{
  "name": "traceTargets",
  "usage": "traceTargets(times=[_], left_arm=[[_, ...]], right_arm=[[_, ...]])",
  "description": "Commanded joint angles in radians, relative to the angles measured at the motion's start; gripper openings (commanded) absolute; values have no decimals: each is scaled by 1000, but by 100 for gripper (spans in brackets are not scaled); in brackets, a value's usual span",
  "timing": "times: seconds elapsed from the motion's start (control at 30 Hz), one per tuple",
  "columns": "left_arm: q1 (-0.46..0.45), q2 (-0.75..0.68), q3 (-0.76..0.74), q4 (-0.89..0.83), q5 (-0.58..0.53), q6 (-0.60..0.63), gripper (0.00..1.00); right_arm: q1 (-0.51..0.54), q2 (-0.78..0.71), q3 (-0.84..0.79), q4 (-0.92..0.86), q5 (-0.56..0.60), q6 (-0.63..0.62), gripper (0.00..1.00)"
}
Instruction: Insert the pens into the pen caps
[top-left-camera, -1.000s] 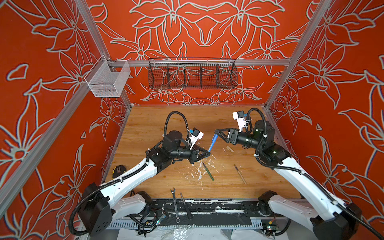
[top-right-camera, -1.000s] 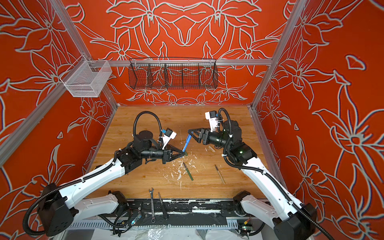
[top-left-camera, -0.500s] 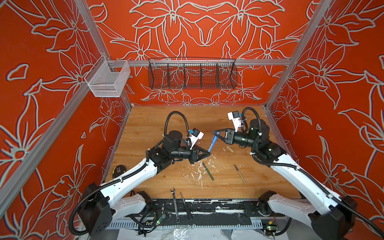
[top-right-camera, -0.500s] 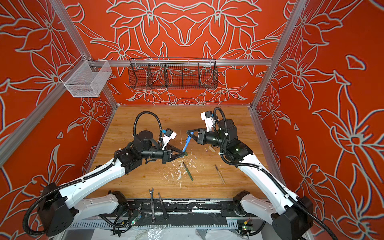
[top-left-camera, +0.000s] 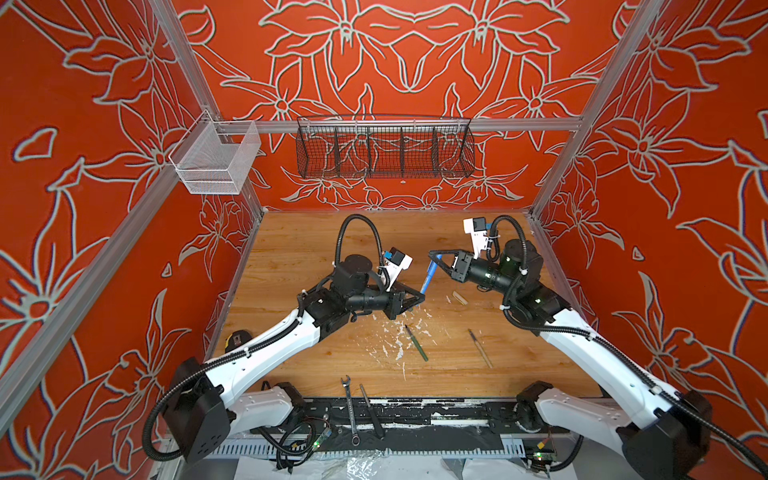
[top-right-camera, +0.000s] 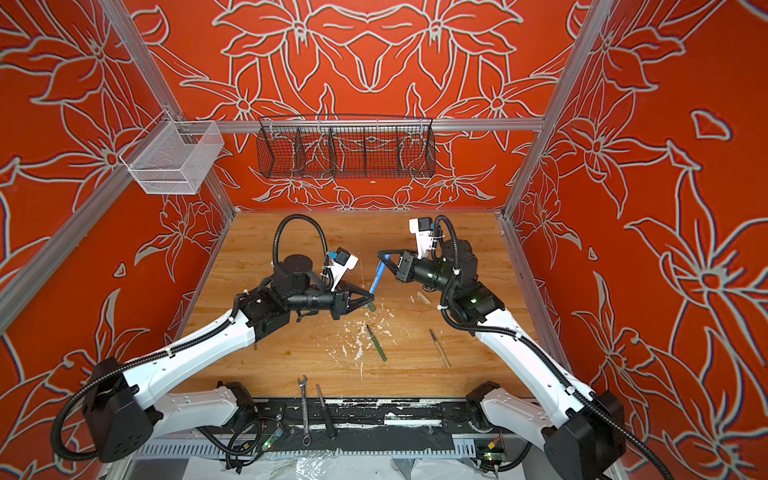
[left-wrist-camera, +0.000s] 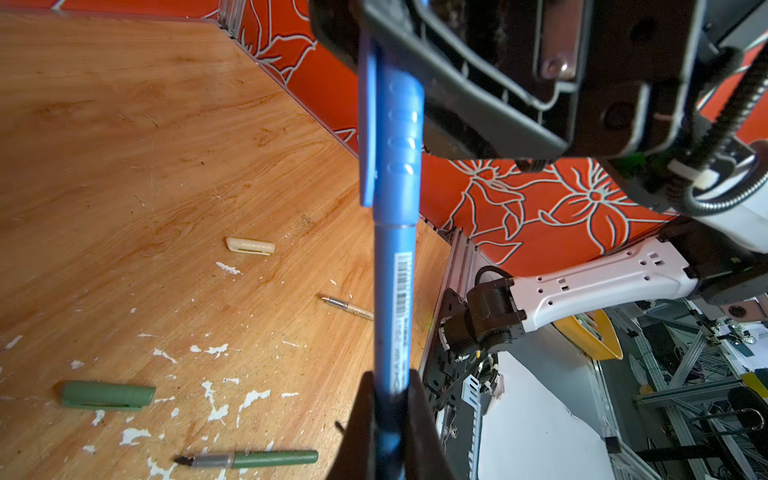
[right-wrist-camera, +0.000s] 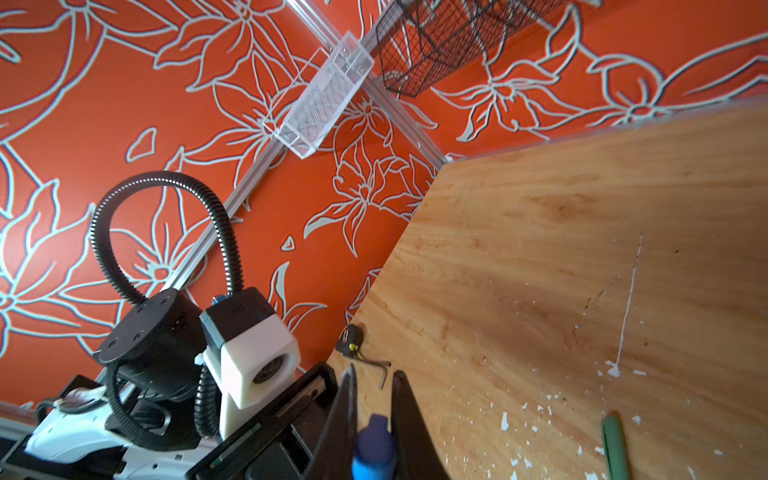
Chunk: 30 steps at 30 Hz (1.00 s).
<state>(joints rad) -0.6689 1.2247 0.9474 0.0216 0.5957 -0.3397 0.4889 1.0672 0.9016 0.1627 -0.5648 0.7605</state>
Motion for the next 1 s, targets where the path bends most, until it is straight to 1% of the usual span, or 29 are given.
traceTargets(times=[0.0, 0.13, 0.3, 0.5, 0.7, 0.83, 0.97], left_arm=[[25, 36, 137, 224, -73, 7, 0], [66, 69, 201, 243, -62, -13, 0], [111, 88, 235, 273, -37, -34, 0], [138, 101, 238, 327, -42, -64, 0], [157, 134, 242, 392, -44, -106, 0], [165, 154, 237, 441, -26, -132, 0], [172, 149, 223, 437, -34, -139, 0]], right_arm=[[65, 7, -72, -85, -76, 29, 0], [82, -5, -107, -85, -52, 47, 0], [88, -20, -148, -77, -43, 72, 0], [104, -20, -170, -44, -40, 108, 0], [142, -17, -187, -21, -25, 135, 0], [163, -19, -195, -15, -7, 140, 0], [166, -16, -197, -23, 1, 136, 0]])
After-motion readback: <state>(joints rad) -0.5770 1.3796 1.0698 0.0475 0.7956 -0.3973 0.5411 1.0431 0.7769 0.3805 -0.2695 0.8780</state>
